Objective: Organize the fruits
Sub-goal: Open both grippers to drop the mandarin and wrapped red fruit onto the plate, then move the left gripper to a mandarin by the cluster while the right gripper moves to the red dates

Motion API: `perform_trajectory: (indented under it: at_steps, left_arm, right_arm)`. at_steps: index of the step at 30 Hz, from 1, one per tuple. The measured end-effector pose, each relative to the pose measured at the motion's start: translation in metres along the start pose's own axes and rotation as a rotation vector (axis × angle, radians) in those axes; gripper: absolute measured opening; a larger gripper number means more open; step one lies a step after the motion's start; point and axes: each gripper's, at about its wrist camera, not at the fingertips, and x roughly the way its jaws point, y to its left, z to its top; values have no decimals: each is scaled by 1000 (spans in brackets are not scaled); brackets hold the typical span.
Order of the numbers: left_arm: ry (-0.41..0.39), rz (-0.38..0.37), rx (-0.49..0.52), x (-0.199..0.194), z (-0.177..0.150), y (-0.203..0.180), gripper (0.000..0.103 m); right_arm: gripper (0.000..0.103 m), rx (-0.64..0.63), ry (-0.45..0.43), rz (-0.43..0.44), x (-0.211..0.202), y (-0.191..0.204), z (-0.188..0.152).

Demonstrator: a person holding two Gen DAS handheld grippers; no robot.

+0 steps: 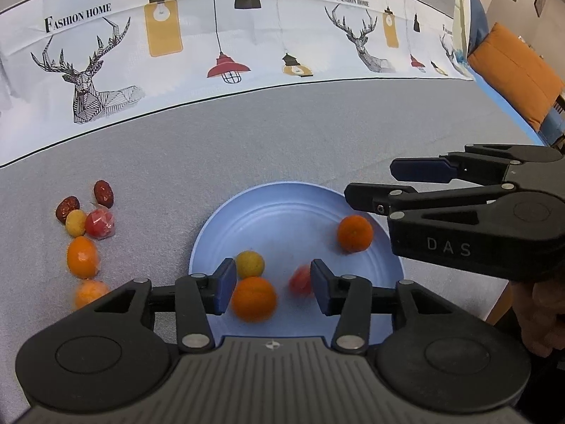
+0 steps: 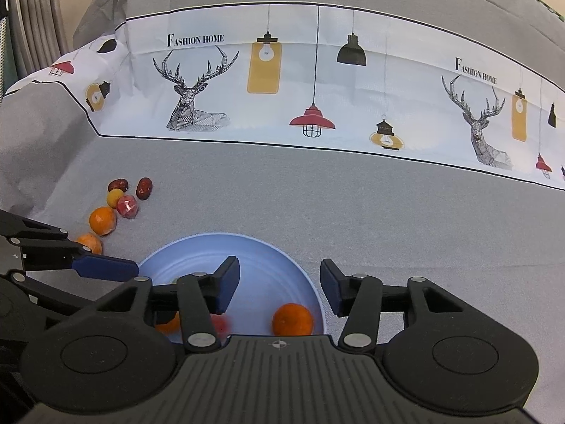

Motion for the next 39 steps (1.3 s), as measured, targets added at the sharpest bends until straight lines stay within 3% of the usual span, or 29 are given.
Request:
perform_trajectory:
  at_steps: [39]
  left_arm:
    - [-5,14,-12,-3,5,4,51]
  right_arm:
    - [54,-4,6,-3,1,1,0]
